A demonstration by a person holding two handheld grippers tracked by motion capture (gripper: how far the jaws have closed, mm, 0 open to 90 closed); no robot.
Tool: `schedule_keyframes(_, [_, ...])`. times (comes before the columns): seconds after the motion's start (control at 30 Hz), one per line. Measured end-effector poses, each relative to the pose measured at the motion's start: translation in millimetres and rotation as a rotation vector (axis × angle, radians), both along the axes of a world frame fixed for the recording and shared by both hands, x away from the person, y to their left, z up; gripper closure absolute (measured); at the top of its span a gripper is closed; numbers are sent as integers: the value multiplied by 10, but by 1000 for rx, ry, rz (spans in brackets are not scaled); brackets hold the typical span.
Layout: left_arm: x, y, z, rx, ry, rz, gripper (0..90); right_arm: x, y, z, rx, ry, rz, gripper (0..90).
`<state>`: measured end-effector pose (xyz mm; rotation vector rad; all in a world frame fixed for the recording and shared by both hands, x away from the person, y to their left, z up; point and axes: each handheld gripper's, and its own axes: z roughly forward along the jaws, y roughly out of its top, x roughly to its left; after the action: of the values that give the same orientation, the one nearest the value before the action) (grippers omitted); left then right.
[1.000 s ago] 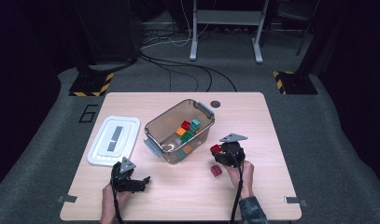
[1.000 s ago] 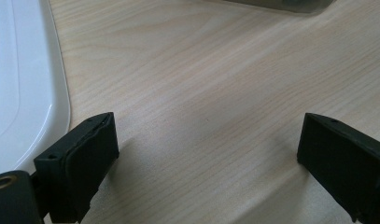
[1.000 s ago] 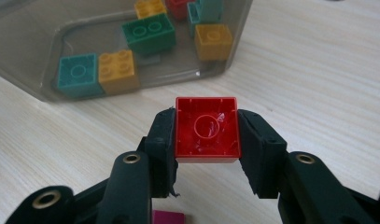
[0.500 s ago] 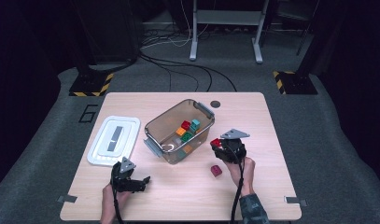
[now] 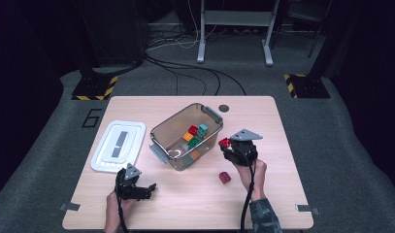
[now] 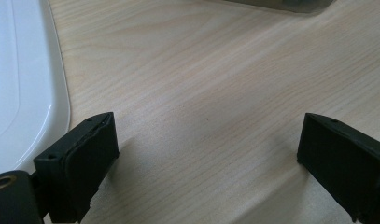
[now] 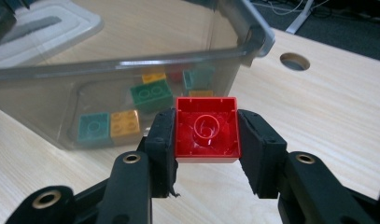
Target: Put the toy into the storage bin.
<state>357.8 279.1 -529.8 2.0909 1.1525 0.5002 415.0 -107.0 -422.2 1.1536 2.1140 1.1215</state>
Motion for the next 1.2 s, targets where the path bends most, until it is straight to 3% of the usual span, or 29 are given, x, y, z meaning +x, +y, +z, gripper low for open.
schedule_keyframes(0.73, [0, 1, 0, 1, 0, -1, 49, -4, 14, 511, -17, -136, -20, 585])
schedule_keyframes(1.2, [0, 0, 0, -1, 0, 0, 49, 67, 76, 784, 11, -208, -29, 585])
